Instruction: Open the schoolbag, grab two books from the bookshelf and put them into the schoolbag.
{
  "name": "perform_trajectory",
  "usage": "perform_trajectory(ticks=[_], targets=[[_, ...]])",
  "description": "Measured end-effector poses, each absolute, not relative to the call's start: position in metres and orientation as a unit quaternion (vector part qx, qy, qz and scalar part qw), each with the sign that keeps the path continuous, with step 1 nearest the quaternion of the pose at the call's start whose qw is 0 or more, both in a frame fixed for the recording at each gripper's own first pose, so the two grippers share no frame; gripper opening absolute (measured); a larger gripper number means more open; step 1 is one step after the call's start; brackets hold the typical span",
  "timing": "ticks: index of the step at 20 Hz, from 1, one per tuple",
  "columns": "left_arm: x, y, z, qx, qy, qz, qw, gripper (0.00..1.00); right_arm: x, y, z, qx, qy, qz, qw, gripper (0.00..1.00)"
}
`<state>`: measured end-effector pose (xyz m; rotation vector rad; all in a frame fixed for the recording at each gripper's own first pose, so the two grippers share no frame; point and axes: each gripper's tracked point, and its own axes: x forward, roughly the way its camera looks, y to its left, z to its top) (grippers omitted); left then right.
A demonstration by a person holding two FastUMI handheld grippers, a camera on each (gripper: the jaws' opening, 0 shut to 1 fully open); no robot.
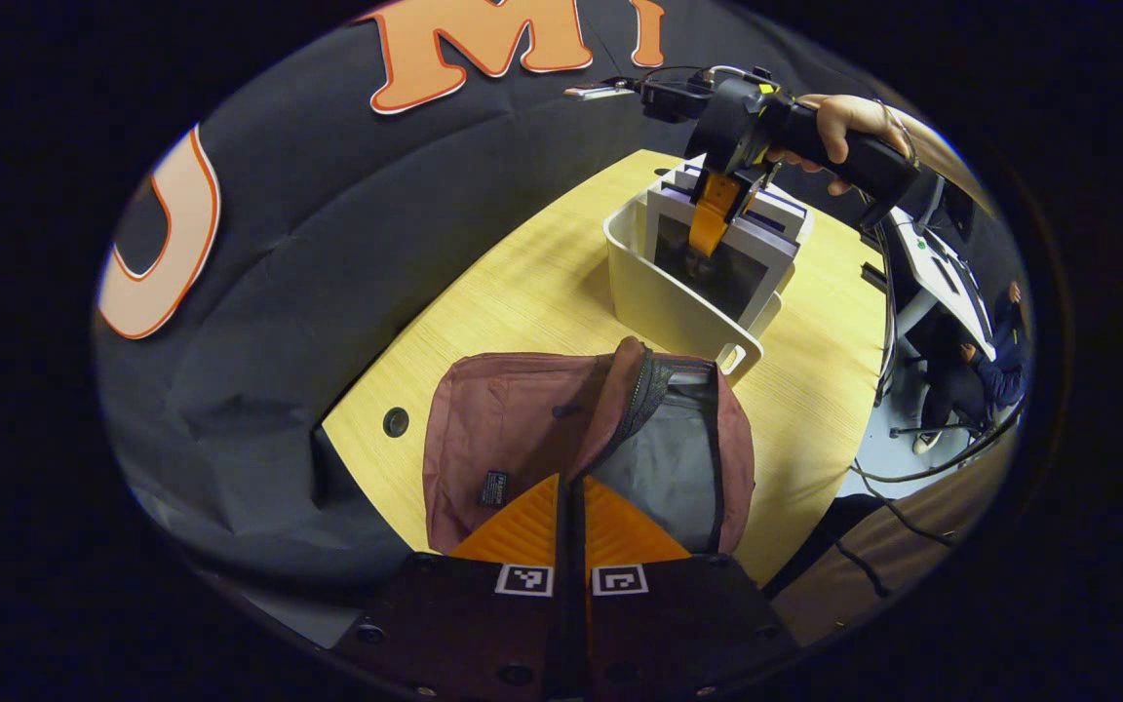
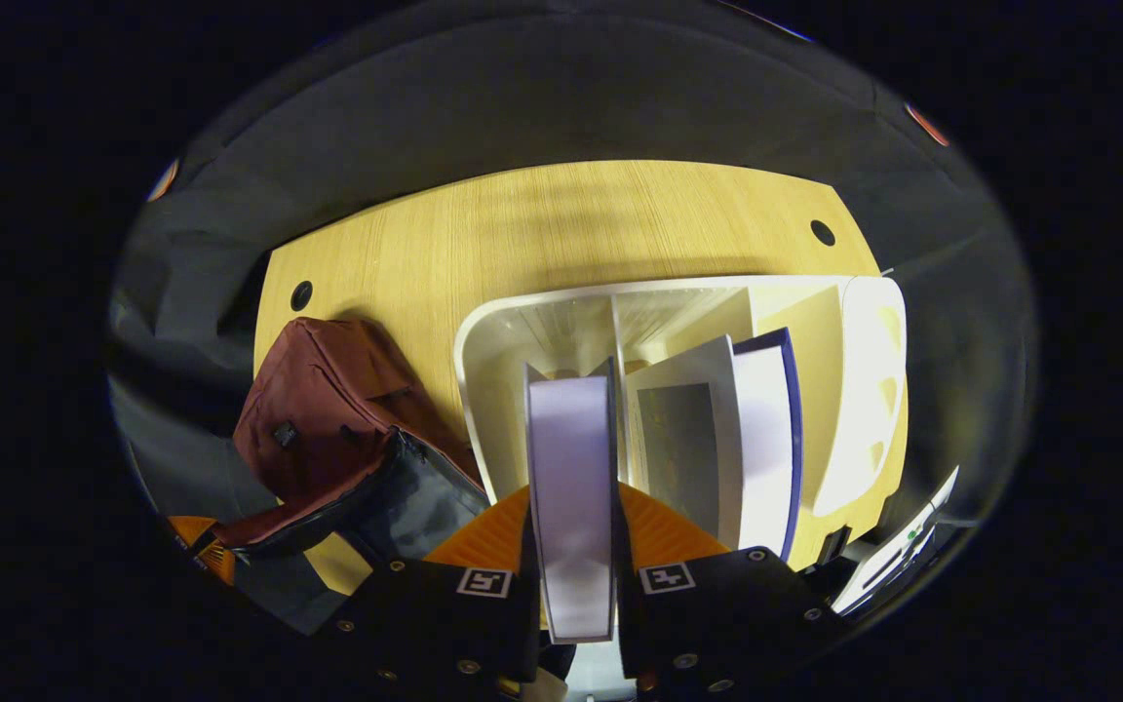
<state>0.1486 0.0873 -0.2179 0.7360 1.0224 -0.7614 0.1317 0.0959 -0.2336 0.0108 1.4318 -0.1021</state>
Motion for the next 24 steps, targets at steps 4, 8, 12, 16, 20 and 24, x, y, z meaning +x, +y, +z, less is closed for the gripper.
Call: perform_trajectory(ticks=[4, 8, 12, 16, 20, 24], targets=[[0.148, 0.089, -0.226, 0.332, 0.469, -0.344, 0.742, 0.01, 0.131, 0.093, -0.202, 0.005, 0.633, -0.054, 0.773, 0.31], [0.147, 0.091, -0.234, 0.335, 0.471, -0.346, 0.739, 0.01, 0.129, 0.097, -0.152, -0.015, 0.595, -0.049, 0.802, 0.31], [0.148, 0.093, -0.239, 0.335, 0.472, -0.345, 0.739, 0.01, 0.121, 0.106, -0.096, 0.003, 0.551, -0.038, 0.834, 0.31], [0.151, 0.094, -0.238, 0.335, 0.467, -0.34, 0.745, 0.01, 0.092, 0.117, -0.044, 0.063, 0.51, -0.023, 0.858, 0.31], [0.151, 0.095, -0.231, 0.344, 0.457, -0.338, 0.748, 0.0, 0.04, 0.135, -0.038, 0.155, 0.49, 0.01, 0.858, 0.31], [0.15, 0.092, -0.223, 0.35, 0.444, -0.338, 0.752, 0.01, -0.006, 0.148, -0.081, 0.253, 0.478, 0.033, 0.841, 0.3]])
